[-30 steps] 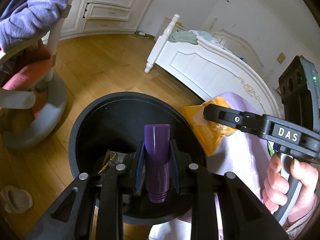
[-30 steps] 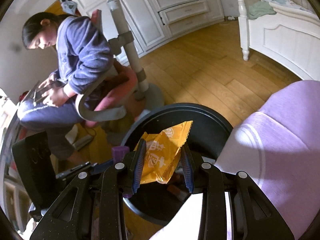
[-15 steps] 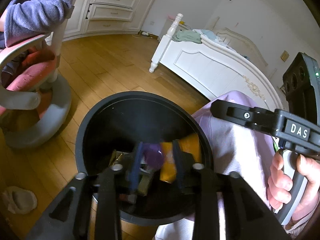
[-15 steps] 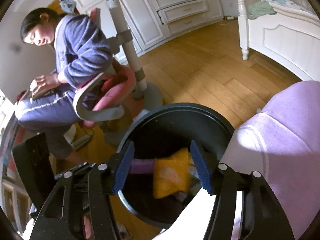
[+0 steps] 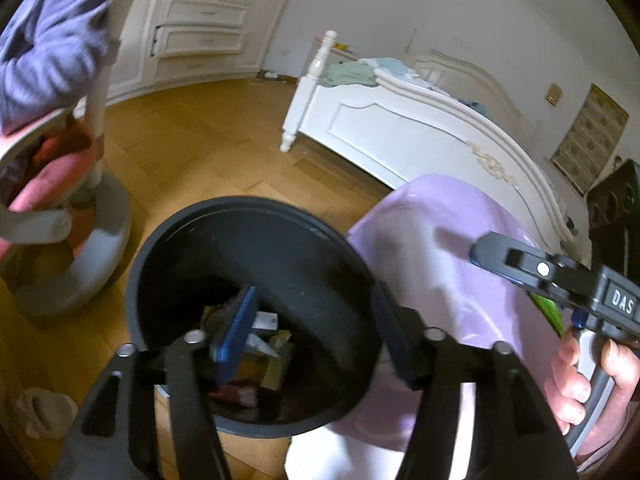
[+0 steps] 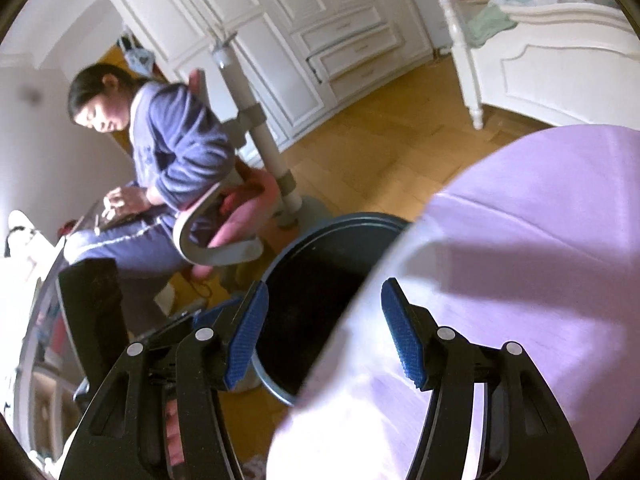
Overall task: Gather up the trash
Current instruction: 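Grasp the blue stick with the left tool while the right tool grasps the green gum can, then carry the blue stick and green can over the bin and open both tools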
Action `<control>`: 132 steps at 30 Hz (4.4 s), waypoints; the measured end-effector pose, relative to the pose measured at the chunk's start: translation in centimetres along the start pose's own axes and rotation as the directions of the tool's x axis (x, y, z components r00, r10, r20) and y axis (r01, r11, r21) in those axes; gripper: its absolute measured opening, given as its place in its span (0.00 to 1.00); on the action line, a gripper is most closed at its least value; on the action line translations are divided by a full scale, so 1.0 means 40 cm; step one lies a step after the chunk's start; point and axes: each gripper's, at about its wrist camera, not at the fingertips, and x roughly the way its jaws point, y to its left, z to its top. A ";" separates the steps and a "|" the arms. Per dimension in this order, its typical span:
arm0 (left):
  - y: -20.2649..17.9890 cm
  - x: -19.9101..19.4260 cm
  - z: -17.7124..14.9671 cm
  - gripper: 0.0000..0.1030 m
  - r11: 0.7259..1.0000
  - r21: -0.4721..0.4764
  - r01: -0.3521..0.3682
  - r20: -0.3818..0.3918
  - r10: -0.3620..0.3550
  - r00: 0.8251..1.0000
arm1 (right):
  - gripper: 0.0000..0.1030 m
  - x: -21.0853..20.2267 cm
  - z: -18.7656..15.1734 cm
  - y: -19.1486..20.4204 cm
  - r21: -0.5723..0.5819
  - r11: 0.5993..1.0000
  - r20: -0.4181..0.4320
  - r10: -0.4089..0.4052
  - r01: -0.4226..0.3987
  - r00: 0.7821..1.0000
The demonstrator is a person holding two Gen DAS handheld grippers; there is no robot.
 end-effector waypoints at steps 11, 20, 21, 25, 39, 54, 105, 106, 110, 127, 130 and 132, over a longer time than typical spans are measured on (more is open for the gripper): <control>-0.246 0.038 0.027 0.59 0.977 0.194 0.086 -0.040 -0.079 0.996 | 0.58 -0.325 -0.106 -0.238 0.121 0.983 0.168 -0.156 0.137 0.973; -0.531 0.173 0.051 0.59 0.881 0.437 0.183 -0.133 -0.138 0.981 | 0.58 -0.533 -0.173 -0.478 0.279 0.926 0.256 -0.326 0.253 0.910; -0.562 0.198 0.053 0.59 0.867 0.460 0.193 -0.147 -0.140 0.979 | 0.58 -0.543 -0.172 -0.494 0.285 0.923 0.261 -0.336 0.260 0.905; -0.644 0.272 0.057 0.59 0.829 0.515 0.219 -0.179 -0.147 0.973 | 0.51 -0.549 -0.146 -0.557 0.274 0.915 0.250 -0.366 0.297 0.896; -0.750 0.481 0.071 0.44 0.741 0.637 0.212 -0.270 -0.043 0.962 | 0.45 -0.377 -0.059 -0.637 0.079 0.856 0.059 -0.515 0.511 0.855; -0.719 0.441 0.076 0.14 0.802 0.566 0.192 -0.220 -0.077 0.972 | 0.31 -0.428 -0.073 -0.656 0.187 0.892 0.147 -0.440 0.412 0.886; 0.062 -0.085 -0.079 0.14 1.000 -0.013 -0.006 0.049 0.007 0.999 | 0.23 0.055 0.035 0.157 -0.082 0.996 -0.064 0.027 -0.032 0.998; 0.068 -0.078 -0.080 0.14 1.000 -0.020 -0.009 0.045 0.009 0.999 | 0.23 0.071 0.039 0.162 -0.084 0.996 -0.067 0.026 -0.032 0.997; 0.091 -0.048 -0.093 0.14 0.999 -0.036 -0.008 0.020 0.008 1.000 | 0.23 0.090 0.054 0.144 -0.069 0.997 -0.062 0.020 -0.024 0.998; 0.095 -0.003 -0.088 0.69 0.994 -0.016 -0.104 -0.010 0.103 0.995 | 0.48 0.034 -0.013 0.020 0.043 0.999 -0.048 0.030 -0.028 0.998; 0.061 -0.012 -0.075 0.69 0.996 0.007 -0.092 -0.010 0.092 0.996 | 0.53 -0.006 -0.027 -0.005 0.069 0.997 -0.024 0.042 -0.040 0.999; 0.023 -0.016 -0.066 0.69 0.997 0.032 -0.072 -0.009 0.072 0.997 | 0.52 -0.040 -0.034 -0.020 0.072 0.997 -0.004 0.038 -0.038 0.999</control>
